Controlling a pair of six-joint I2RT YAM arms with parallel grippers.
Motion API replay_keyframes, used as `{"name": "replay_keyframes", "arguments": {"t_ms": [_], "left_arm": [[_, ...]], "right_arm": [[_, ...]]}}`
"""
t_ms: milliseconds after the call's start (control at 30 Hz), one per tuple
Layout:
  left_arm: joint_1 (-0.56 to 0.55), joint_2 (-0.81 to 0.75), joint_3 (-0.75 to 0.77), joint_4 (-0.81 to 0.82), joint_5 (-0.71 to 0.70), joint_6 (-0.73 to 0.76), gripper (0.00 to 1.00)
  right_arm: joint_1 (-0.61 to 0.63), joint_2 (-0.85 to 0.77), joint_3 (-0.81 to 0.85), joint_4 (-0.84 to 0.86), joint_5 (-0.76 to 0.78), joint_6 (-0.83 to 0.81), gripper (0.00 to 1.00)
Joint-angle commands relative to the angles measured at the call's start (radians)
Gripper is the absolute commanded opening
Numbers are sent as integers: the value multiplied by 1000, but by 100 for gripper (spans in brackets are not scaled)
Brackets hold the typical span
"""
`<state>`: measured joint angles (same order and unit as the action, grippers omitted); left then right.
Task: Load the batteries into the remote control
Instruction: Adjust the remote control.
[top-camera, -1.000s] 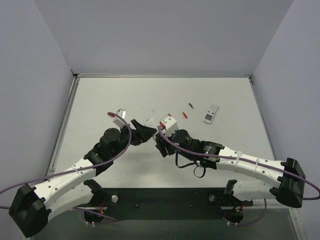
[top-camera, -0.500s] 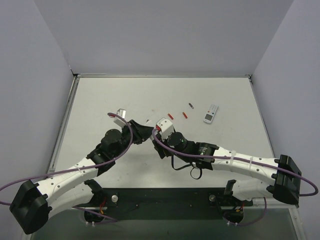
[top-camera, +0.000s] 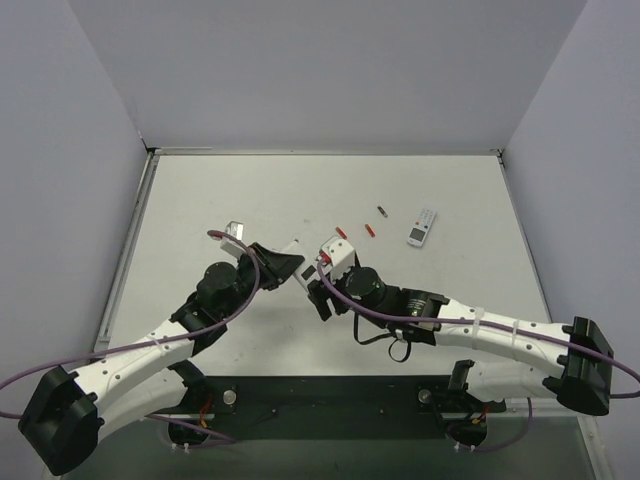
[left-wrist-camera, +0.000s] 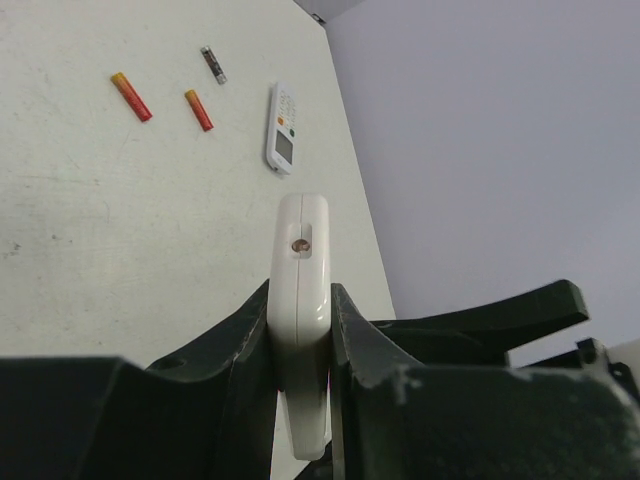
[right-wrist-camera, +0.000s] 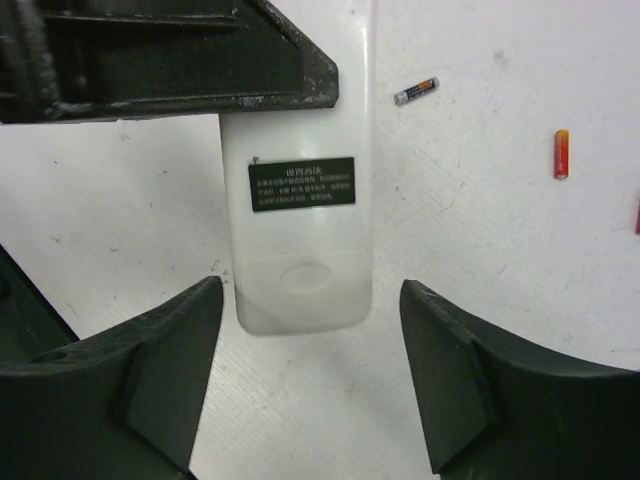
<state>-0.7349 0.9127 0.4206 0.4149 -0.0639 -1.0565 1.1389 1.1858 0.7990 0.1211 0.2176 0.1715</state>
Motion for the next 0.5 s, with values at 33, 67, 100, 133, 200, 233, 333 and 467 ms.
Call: {"name": "replay_keyframes", "arguments": {"t_ms": [33, 67, 100, 133, 200, 233, 333, 467], "left_arm": [[91, -27, -32, 12, 61, -42, 0], [100, -32, -43, 28, 64, -48, 0], [112, -38, -51, 36, 90, -54, 0], [127, -49, -60, 44, 98, -71, 0], [141, -57, -78, 67, 122, -85, 0], [152, -57, -82, 73, 131, -92, 0], [172, -57, -77, 67, 174, -99, 0], [195, -49, -46, 10, 237, -96, 0]], "right_arm": [[-10, -144, -72, 152, -49, -78, 73], [-11, -155, -92, 161, -66, -93, 76], [-14, -170, -95, 170, -72, -98, 77], [-16, -176, -96, 166, -58, -80, 81], [-25, -193, -104, 152, -52, 0, 96], [-39, -198, -110, 156, -87, 16, 98], [-50, -195, -133, 184, -151, -7, 98], [-48, -177, -133, 172, -280, -156, 88]]}}
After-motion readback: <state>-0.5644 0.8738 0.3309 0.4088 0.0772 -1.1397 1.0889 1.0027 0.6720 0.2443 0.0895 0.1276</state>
